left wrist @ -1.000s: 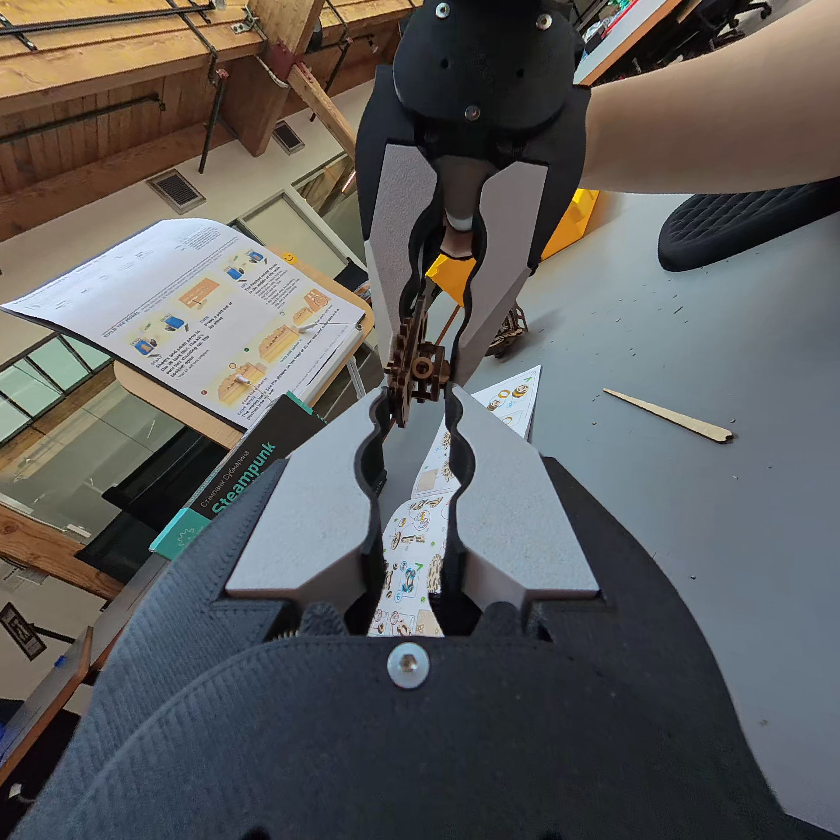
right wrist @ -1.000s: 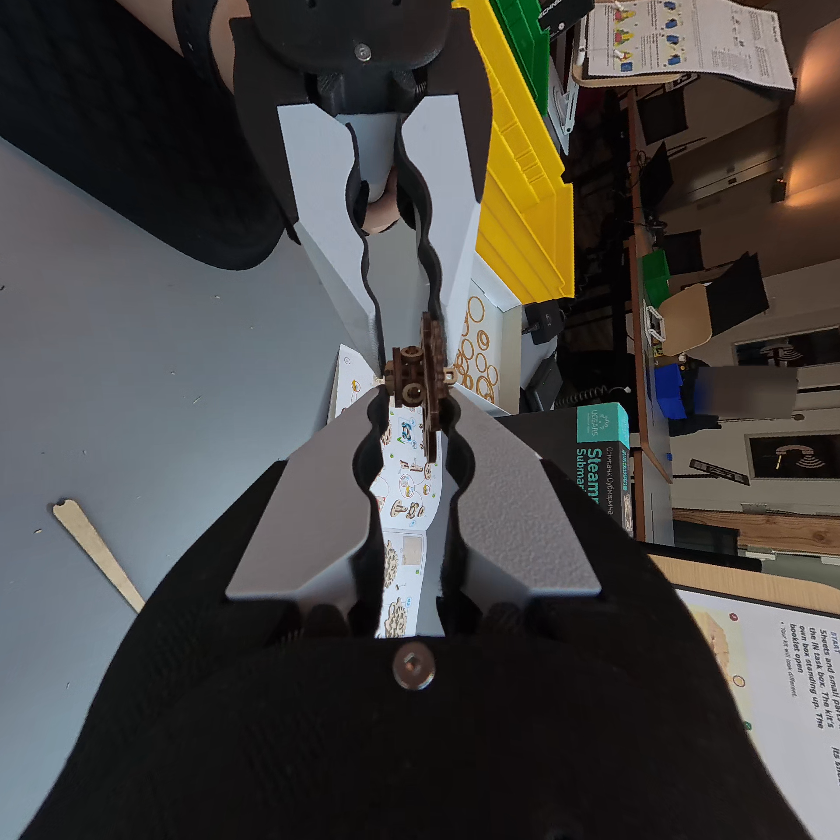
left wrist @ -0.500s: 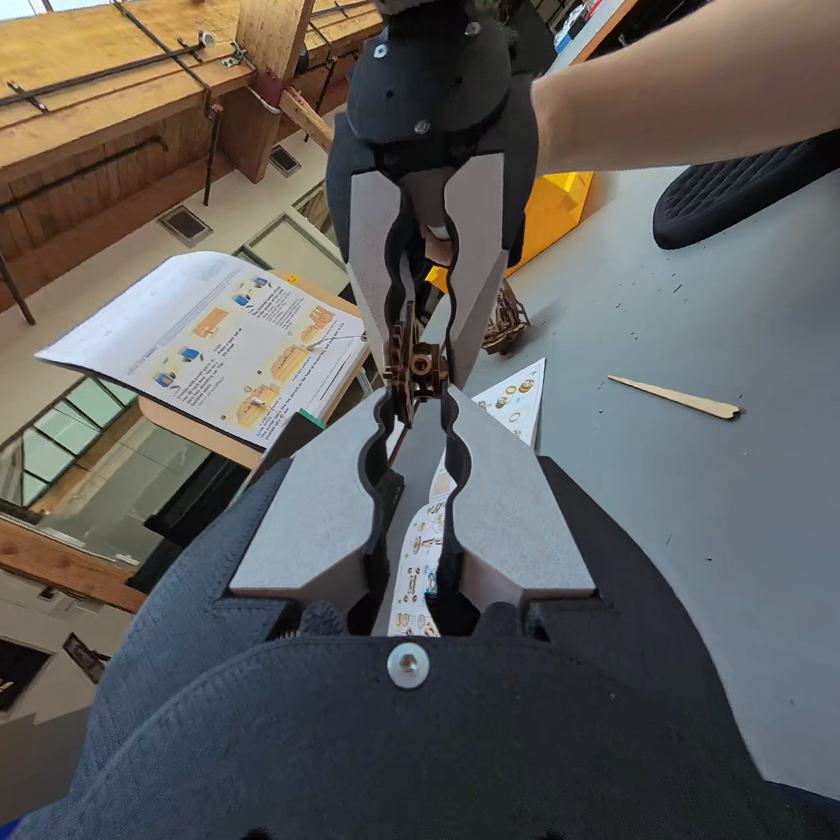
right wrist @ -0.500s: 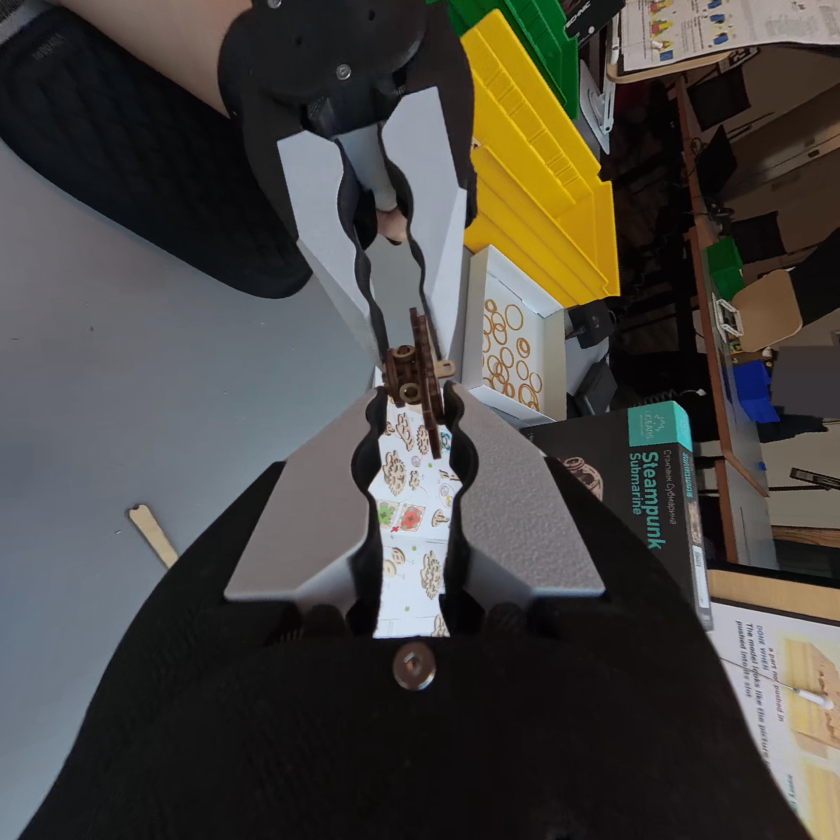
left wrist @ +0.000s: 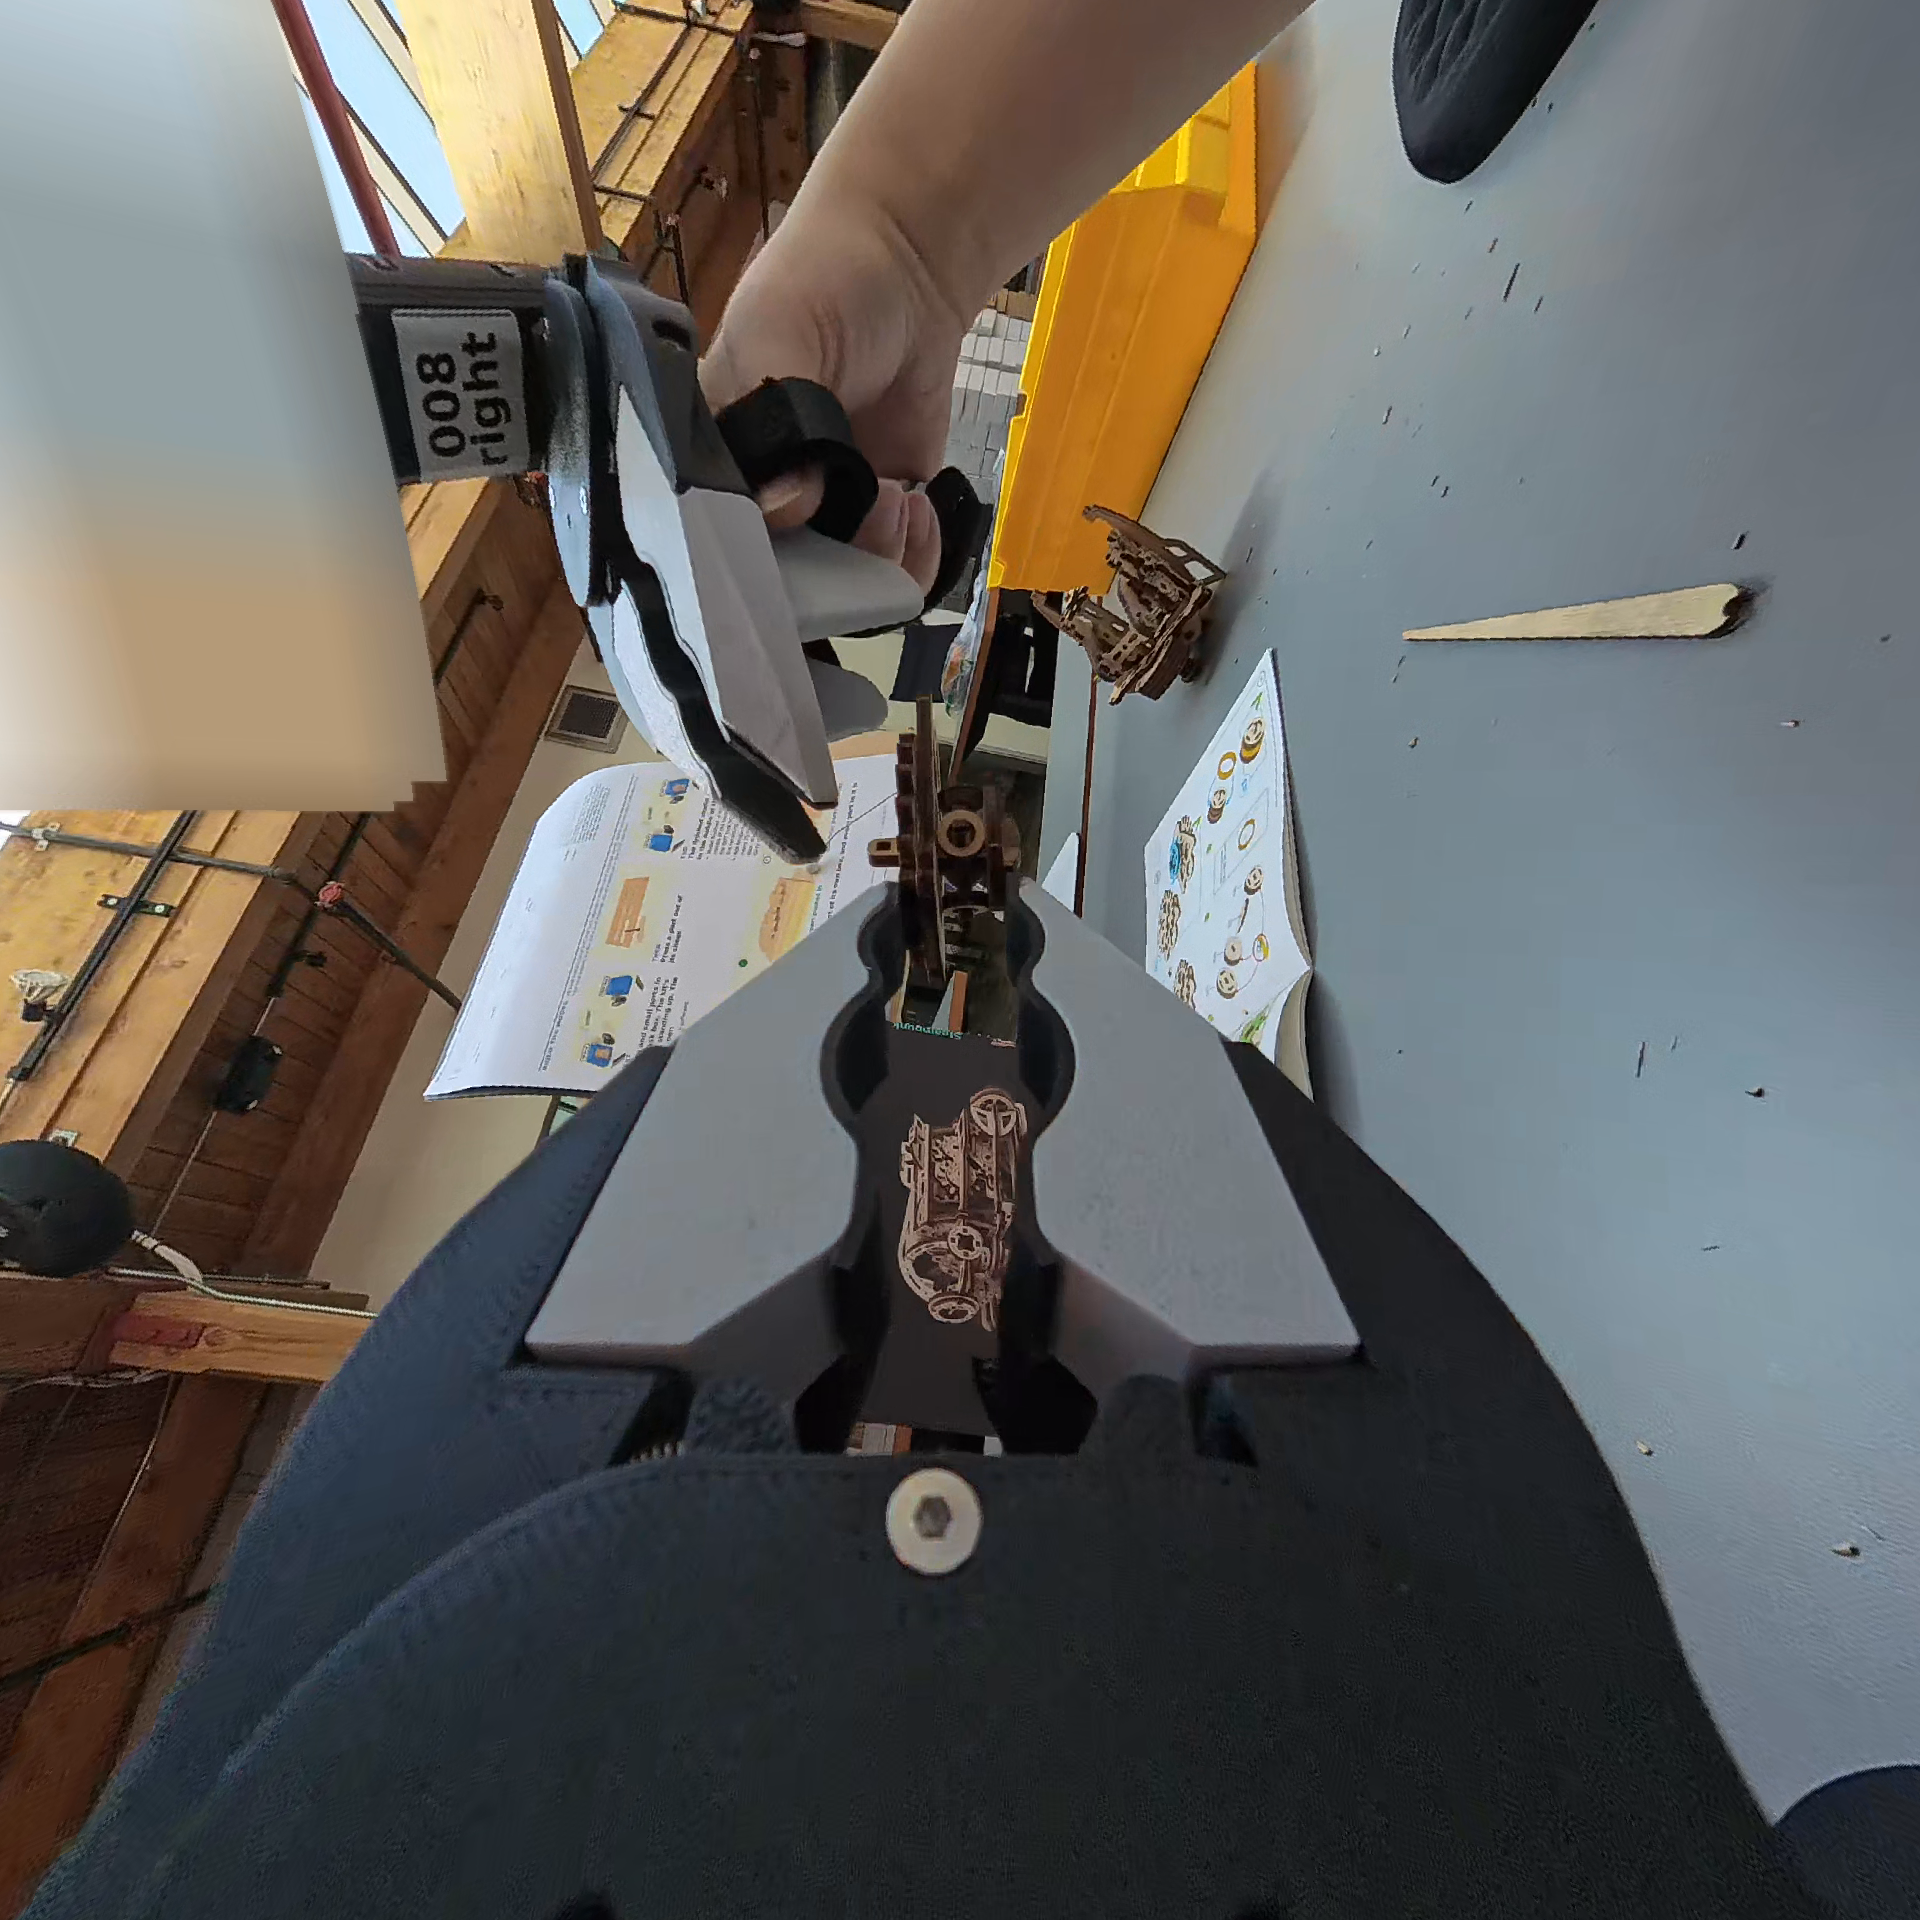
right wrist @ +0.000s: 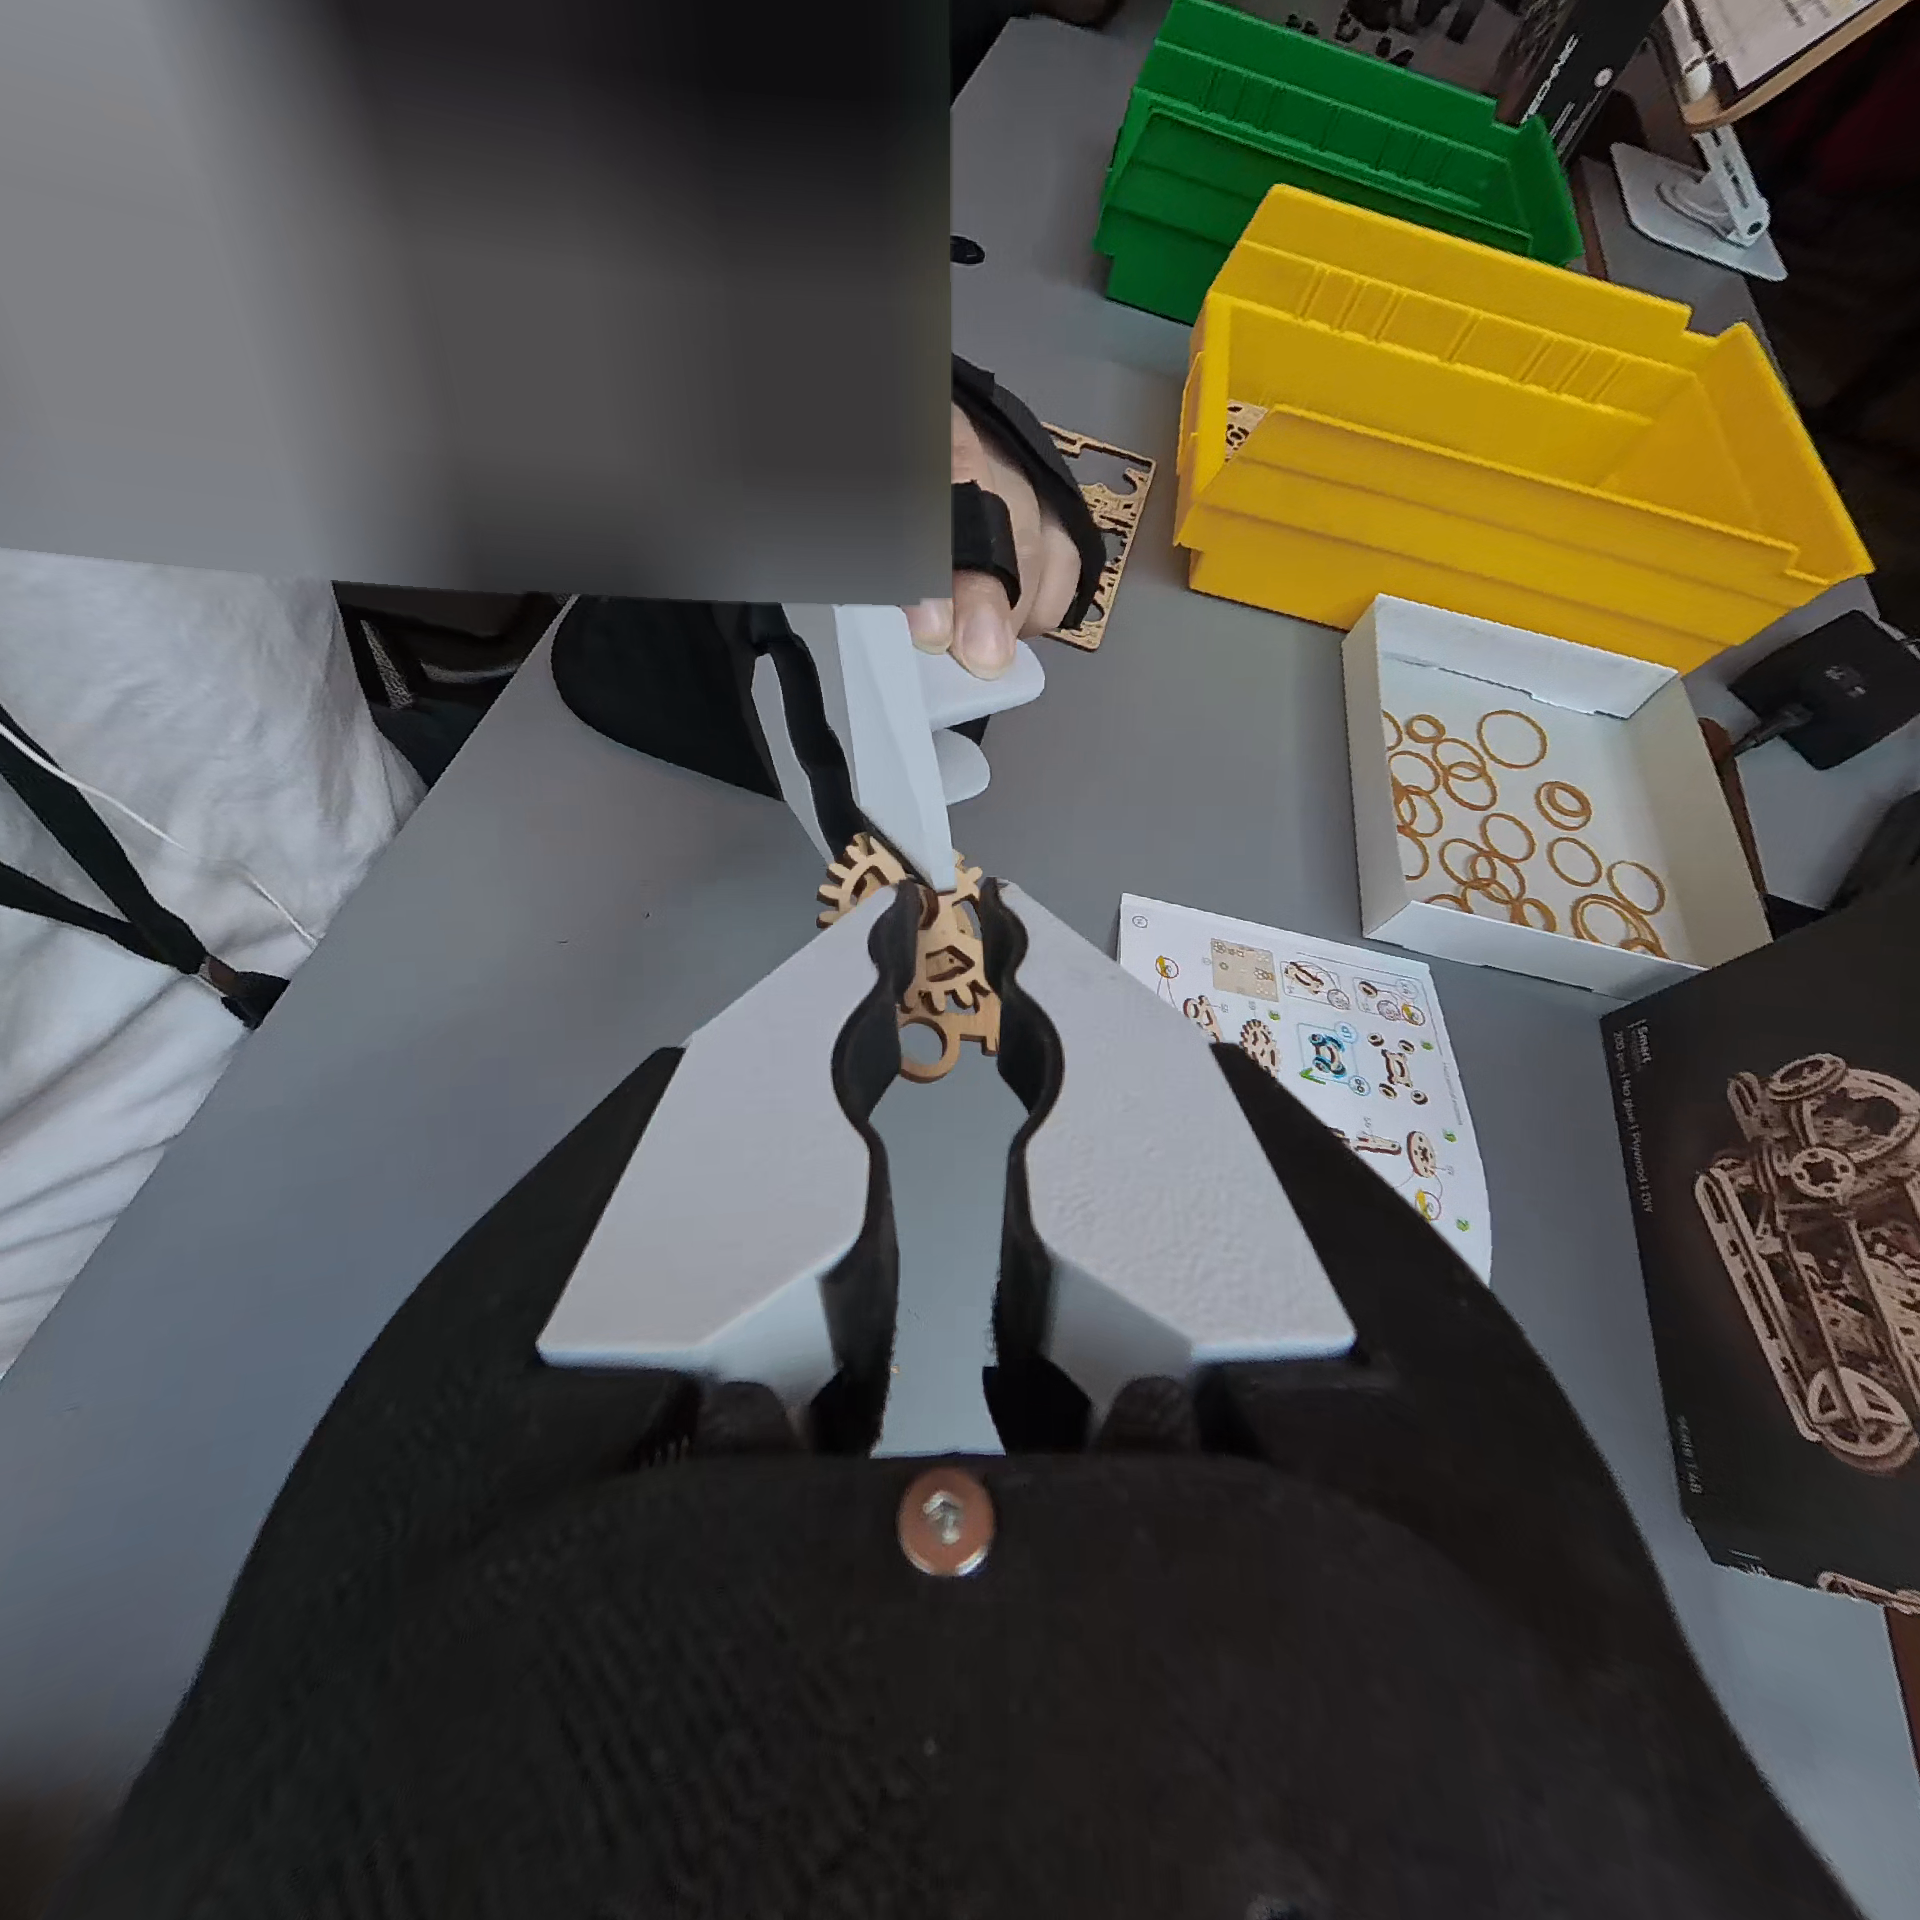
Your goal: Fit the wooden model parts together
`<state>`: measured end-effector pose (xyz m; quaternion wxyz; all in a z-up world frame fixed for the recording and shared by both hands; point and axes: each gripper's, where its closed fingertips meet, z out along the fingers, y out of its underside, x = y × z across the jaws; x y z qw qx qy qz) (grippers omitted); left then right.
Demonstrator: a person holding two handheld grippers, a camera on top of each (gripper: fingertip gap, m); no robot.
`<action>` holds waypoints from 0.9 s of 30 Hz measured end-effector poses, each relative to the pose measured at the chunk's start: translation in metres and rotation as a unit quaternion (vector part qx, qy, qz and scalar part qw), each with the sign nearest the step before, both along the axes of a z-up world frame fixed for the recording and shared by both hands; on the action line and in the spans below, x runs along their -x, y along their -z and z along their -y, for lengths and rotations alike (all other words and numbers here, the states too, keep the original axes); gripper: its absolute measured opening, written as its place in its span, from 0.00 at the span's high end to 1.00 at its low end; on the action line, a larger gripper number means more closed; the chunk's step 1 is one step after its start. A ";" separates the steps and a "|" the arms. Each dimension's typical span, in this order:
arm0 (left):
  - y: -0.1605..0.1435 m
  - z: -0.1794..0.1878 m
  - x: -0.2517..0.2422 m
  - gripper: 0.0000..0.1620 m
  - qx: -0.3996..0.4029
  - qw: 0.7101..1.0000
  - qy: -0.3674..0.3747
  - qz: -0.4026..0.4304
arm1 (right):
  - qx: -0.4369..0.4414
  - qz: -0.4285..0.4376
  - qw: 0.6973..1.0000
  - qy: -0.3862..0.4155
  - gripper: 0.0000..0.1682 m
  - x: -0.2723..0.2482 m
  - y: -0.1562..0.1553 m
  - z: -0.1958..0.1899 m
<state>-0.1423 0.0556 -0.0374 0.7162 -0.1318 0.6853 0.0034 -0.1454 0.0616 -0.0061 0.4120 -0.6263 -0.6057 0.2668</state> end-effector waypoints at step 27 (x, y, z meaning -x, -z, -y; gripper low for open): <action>0.038 -0.052 0.009 0.94 0.108 0.989 -0.062 -0.082 | 0.112 0.240 0.964 0.007 0.99 -0.017 0.125 -0.004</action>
